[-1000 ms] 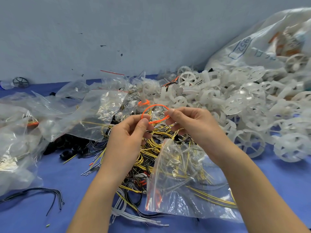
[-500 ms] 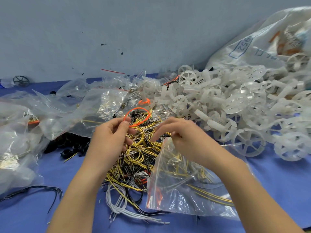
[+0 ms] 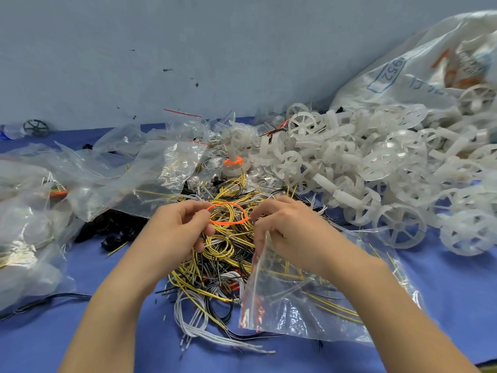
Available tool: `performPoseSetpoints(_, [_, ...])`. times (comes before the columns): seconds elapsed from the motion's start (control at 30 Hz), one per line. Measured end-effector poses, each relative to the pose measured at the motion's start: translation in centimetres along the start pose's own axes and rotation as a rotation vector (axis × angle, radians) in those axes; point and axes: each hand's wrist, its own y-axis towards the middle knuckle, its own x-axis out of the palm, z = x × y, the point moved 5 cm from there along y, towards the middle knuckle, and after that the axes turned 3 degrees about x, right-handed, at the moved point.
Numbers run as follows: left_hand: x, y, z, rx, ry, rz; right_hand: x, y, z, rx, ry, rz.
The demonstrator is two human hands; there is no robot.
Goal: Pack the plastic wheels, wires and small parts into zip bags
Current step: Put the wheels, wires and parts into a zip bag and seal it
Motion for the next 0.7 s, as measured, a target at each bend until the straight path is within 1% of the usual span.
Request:
performPoseSetpoints(0.07, [0.2,-0.3,0.2,-0.011,0.011,-0.064,-0.1,0.0,0.2,0.011,0.027,0.029])
performPoseSetpoints(0.23, [1.3,-1.6,0.9,-0.024,0.091,-0.304,-0.8,-0.1,0.8,0.051,0.093,0.161])
performPoseSetpoints(0.4, [2.1,-2.0,1.8,0.004,0.079,-0.35,-1.0,-0.2,0.6,0.054,0.117,0.198])
performPoseSetpoints(0.57, [6.1,-2.2,2.6,0.041,0.121,-0.561,-1.0,-0.2,-0.1,0.038,0.13,0.203])
performPoseSetpoints(0.7, [8.2,-1.7,2.9,0.008,0.112,-0.583,-1.3,-0.5,-0.3,0.035,0.188,0.229])
